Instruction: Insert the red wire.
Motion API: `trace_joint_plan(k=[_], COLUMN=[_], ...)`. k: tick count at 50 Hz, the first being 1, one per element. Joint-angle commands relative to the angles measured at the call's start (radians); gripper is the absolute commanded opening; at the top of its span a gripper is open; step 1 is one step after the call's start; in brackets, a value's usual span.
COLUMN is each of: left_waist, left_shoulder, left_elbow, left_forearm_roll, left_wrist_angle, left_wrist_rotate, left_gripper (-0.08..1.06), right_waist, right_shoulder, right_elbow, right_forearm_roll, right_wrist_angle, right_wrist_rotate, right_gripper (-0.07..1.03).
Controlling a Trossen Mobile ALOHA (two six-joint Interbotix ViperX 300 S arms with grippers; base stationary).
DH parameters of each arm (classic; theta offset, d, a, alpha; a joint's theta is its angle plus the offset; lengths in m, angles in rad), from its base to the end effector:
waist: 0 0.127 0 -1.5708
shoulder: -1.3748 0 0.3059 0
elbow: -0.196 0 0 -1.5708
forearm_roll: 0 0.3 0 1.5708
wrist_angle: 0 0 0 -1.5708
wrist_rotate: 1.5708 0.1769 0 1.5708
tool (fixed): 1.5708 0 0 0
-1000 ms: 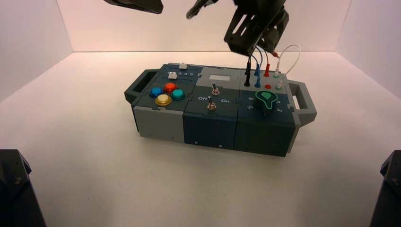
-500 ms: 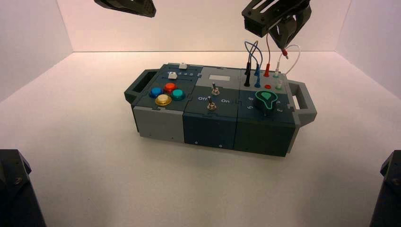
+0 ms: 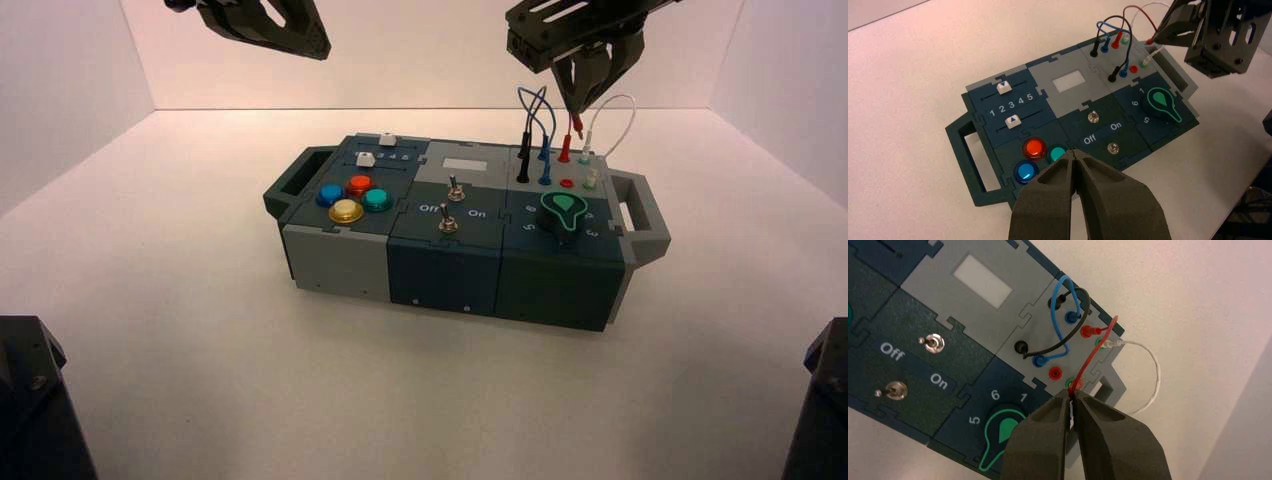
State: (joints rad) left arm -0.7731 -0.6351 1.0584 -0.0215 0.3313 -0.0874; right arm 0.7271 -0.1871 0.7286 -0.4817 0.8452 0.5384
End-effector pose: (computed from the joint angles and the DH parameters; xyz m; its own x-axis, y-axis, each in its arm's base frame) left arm 0.1941 -0.1911 0.1595 0.5166 -0.5138 -0.6849 0.6452 0.7595 -0.0831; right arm 0.2648 0.1536 0.1173 0.3999 -0.1081 -0.9101 -0.4020 0.8717 -0.2802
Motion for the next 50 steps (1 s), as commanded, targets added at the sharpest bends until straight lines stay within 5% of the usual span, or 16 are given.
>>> trace_joint_plan(k=[1,39,50], left_waist=[0.003,-0.078,-0.081], left_shoulder=[-0.002,0.126,0.140], left_elbow=[-0.034,-0.106,-0.107], left_forearm_roll=[0.003,0.003,0.003], left_wrist_angle=[-0.009,-0.032,-0.040], left_wrist_rotate=[0.003,0.008,0.014], left_gripper=[-0.03,-0.03,-0.03], right_waist=[-0.017,-0.061,-0.121], right_shoulder=[-0.025,-0.054,-0.094], right_elbow=[-0.002,0.064,0.114], right_forearm_roll=[0.023,0.143,0.176], right_wrist_angle=[-0.032,-0.143,-0.202], right_wrist_rotate=[0.008,0.014,0.014], right_gripper=[-0.02,-0.02,-0.02])
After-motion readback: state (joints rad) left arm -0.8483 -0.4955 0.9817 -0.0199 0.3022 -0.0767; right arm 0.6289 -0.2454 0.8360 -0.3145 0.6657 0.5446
